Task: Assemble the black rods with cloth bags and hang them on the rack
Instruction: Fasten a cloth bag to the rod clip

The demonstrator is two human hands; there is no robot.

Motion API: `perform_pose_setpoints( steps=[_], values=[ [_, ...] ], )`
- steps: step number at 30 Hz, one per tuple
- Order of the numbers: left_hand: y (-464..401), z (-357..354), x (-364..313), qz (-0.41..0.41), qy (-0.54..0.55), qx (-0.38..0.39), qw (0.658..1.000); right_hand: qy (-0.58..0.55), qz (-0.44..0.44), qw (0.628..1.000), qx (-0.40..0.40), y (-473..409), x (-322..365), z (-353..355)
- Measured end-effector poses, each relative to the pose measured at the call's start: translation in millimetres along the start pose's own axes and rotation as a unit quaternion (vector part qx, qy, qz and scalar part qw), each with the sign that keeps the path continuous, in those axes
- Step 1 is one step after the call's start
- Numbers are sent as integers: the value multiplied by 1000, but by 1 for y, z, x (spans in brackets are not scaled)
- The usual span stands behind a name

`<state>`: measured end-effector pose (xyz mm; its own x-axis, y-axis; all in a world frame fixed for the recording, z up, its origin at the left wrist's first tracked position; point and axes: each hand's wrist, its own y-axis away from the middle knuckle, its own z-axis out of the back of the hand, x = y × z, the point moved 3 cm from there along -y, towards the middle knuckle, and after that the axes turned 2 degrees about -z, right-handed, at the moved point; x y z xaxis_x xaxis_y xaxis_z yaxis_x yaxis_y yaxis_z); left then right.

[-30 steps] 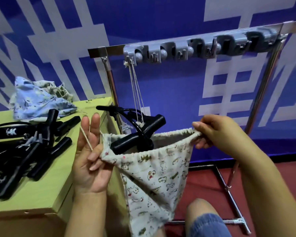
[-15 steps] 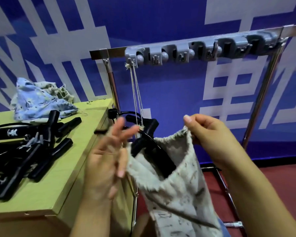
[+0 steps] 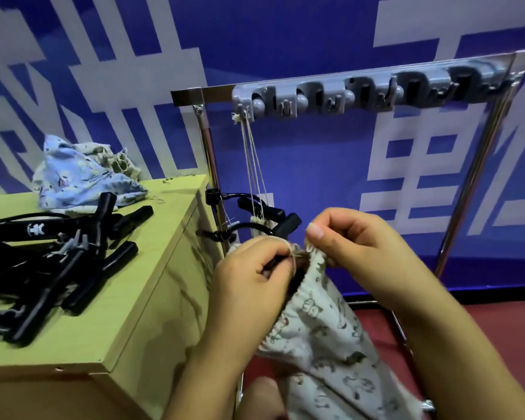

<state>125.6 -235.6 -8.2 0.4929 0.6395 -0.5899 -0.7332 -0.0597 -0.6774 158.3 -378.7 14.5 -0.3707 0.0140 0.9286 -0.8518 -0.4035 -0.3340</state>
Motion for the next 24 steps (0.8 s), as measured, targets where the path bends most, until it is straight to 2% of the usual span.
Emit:
perform_pose_setpoints(
  steps=[6, 11, 15, 17, 21, 24],
  values=[
    [7, 0, 1, -1, -59, -34, 998, 240, -62, 964, 101, 10, 8, 19],
    [9, -2, -2, -2, -82, -51, 995, 310, -29, 949, 48, 7, 10, 13],
    [8, -2, -8, -11, -110, -46, 993, 337, -10, 941, 38, 6, 13, 2],
    [9, -2, -10, -25, -131, -34, 990, 332, -20, 942, 37, 6, 14, 6],
    [8, 2, -8, -30, -150, -25, 988, 229, -44, 972, -9, 3, 11, 16],
    [7, 3, -10, -27, -153, -24, 988, 121, -69, 990, 29, 3, 9, 11]
  ],
)
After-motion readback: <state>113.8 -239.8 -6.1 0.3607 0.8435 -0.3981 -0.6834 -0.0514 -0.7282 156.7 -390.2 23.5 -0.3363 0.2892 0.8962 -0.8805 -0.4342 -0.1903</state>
